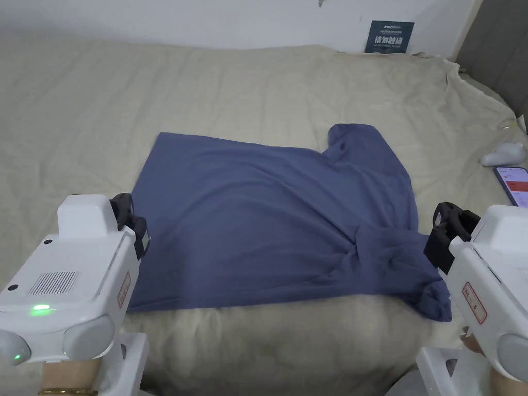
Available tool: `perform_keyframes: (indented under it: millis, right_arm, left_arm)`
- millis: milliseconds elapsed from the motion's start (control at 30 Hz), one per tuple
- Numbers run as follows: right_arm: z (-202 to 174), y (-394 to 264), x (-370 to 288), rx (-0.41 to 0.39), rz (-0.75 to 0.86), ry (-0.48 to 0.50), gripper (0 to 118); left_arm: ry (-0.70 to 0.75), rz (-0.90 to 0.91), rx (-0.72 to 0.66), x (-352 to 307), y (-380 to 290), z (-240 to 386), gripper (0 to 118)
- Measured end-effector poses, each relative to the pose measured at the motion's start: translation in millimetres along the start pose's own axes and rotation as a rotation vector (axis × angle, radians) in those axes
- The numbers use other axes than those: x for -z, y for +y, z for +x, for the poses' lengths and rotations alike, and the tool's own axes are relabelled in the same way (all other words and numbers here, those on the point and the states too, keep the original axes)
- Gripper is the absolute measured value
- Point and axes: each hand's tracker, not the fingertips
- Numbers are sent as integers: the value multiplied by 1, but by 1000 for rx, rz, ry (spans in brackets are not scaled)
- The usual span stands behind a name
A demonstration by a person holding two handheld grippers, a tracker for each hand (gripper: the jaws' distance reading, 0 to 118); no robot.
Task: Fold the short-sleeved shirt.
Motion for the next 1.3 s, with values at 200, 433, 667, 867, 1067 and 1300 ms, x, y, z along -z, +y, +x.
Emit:
perform_keyframes:
  millis: [200,433,667,867,1067,1300]
  right_arm:
    - [2,2,5,-23,-56,-2,0]
    - [30,-1,25,4,-283,-32,0]
    - [66,-36,49,80,-549,-92,58]
    - [69,-72,63,81,-696,-91,100]
    - [66,-97,86,18,-722,-143,100]
    - [65,-98,87,6,-700,-144,5]
  left_arm:
    - [-5,2,10,1,0,2,0]
    - [-1,-1,14,-2,4,6,0]
    - [-11,-17,1,-4,6,12,0]
    - [-27,-35,8,-2,4,15,0]
    - [-26,-68,11,0,-2,16,0]
    - [-4,-100,5,0,-5,9,0]
